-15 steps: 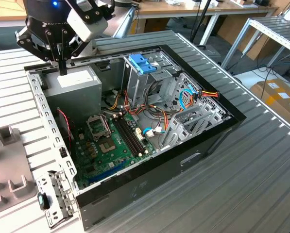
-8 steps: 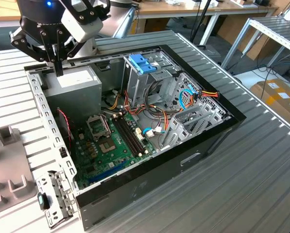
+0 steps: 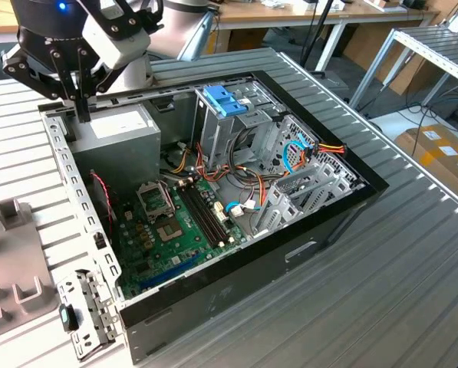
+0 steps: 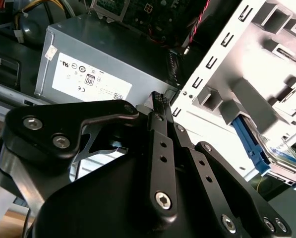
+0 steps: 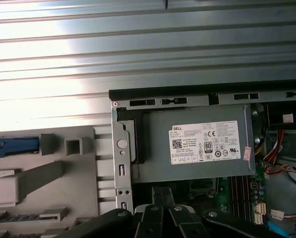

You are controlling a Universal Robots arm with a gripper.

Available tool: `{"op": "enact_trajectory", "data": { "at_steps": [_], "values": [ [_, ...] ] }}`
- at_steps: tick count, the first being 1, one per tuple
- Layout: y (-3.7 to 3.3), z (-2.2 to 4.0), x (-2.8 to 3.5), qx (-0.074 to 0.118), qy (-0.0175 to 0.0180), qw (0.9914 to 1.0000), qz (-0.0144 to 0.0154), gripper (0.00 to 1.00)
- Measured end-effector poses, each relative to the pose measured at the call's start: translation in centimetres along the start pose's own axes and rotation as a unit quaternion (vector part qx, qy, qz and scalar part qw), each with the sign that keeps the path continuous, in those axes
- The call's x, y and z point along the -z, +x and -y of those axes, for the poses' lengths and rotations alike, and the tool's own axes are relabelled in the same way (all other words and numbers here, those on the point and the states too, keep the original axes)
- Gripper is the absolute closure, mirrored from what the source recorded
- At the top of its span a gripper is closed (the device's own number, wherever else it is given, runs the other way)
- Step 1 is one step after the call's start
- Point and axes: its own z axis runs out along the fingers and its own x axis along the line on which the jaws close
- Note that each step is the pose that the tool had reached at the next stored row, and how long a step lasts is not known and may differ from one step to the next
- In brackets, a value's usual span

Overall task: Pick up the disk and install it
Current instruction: 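Reach for the disk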

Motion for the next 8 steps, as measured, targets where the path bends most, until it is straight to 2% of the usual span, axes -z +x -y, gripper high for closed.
{"op": "enact_trajectory", "data": {
  "at_steps": [8],
  "values": [
    [1.29, 0.10, 0.03, 0.000, 0.0000, 1.00000, 0.0000, 0.89]
  ]
}}
